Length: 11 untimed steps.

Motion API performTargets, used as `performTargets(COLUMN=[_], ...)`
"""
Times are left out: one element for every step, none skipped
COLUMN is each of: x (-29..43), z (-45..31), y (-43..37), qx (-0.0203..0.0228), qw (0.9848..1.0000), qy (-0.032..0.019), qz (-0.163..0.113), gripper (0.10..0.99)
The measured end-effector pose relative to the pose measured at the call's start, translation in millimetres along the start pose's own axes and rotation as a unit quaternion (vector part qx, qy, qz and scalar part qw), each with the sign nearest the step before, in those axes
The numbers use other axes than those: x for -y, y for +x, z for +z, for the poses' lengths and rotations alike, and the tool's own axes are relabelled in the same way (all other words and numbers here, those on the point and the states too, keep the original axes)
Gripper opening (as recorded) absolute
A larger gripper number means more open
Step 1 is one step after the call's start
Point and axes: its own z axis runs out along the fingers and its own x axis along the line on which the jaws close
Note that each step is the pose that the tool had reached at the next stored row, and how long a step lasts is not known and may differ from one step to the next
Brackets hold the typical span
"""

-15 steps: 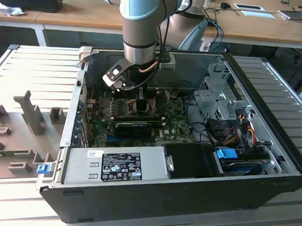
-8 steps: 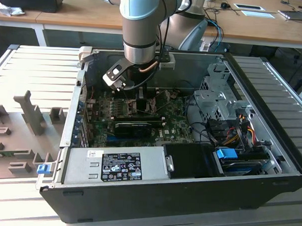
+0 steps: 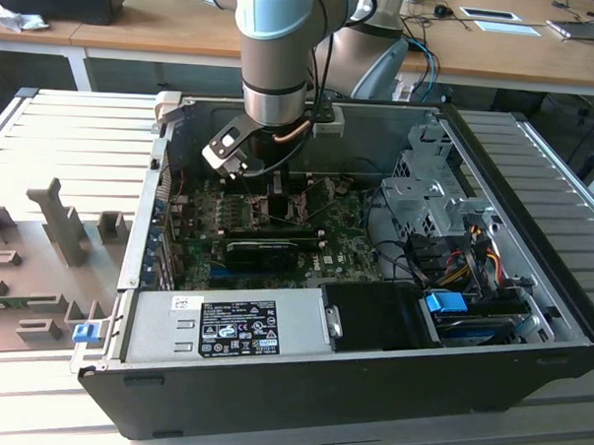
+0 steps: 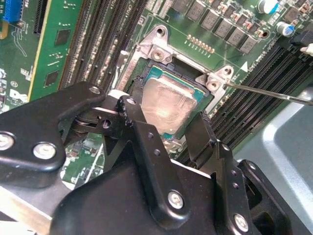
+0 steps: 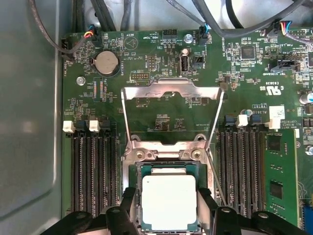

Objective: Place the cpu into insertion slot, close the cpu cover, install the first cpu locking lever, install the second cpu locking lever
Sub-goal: 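Place the cpu into insertion slot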

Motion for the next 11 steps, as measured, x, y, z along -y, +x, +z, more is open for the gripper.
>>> performTargets(x=[0.0, 0.0, -0.3, -0.5, -0.5, -0.7, -0.8, -0.9, -0.9, -1.0, -1.0], z=[0.0, -0.6, -4.3, -6.4, -7.2, -9.4, -10.2, -11.0, -11.6, -11.9, -12.6], y=[0.0, 0.1, 0.2, 0.2, 0.2, 0.2, 0.3, 0.2, 0.2, 0.3, 0.3], qx=[0.0000, 0.0001, 0.0000, 0.0000, 0.0000, 0.0000, 0.0001, 0.0004, 0.0005, 0.0005, 0.0013], qw=[1.0000, 1.0000, 1.0000, 1.0000, 1.0000, 1.0000, 1.0000, 1.0000, 1.0000, 1.0000, 1.0000], qy=[0.0000, 0.0001, 0.0000, 0.0001, 0.0002, 0.0002, 0.0003, 0.0005, 0.0004, 0.0004, 0.0004], qz=[0.000, 0.000, 0.000, 0.000, 0.000, 0.000, 0.000, 0.000, 0.000, 0.000, 0.000], gripper=[0.608, 0.608, 0.608, 0.608, 0.608, 0.608, 0.592, 0.529, 0.467, 0.404, 0.345])
